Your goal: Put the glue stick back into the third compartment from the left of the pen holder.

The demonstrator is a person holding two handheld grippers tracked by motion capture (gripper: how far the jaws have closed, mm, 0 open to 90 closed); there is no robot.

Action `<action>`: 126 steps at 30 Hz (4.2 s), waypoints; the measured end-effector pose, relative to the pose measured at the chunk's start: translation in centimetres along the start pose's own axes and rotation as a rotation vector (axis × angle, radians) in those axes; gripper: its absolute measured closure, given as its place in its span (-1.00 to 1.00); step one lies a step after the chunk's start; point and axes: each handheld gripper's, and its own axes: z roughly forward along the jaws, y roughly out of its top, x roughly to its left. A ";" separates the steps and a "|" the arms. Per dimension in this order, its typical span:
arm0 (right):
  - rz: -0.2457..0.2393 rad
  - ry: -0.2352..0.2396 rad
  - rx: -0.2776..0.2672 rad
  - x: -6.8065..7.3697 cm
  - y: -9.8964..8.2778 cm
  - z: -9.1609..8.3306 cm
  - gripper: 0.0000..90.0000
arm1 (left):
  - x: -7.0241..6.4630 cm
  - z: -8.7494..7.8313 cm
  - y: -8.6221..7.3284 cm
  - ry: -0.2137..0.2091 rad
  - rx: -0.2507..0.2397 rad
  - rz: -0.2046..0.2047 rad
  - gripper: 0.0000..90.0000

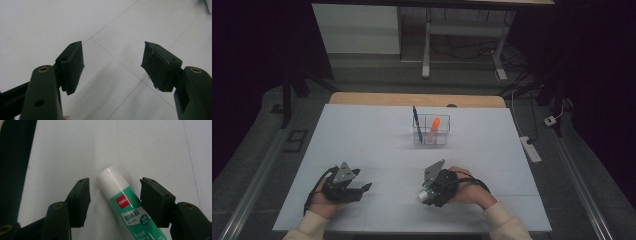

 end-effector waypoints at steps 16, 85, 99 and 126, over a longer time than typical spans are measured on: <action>-0.093 -0.037 0.037 0.4 -0.2 0.6 0.42 | 0.1 0.0 -0.1 0.000 0.002 -0.001 -0.25; 0.517 -0.510 -0.649 -5.3 -3.1 -10.1 0.44 | 0.2 -0.2 -0.1 -0.001 -0.010 -0.005 -0.25; 0.627 -0.577 -0.693 -8.8 -2.6 -10.7 0.44 | 0.4 -0.4 -0.1 -0.007 -0.027 -0.022 -0.25; 0.713 -0.683 -0.692 -15.1 -1.8 -8.6 0.44 | 0.5 -0.4 -0.2 -0.014 -0.019 -0.018 -0.25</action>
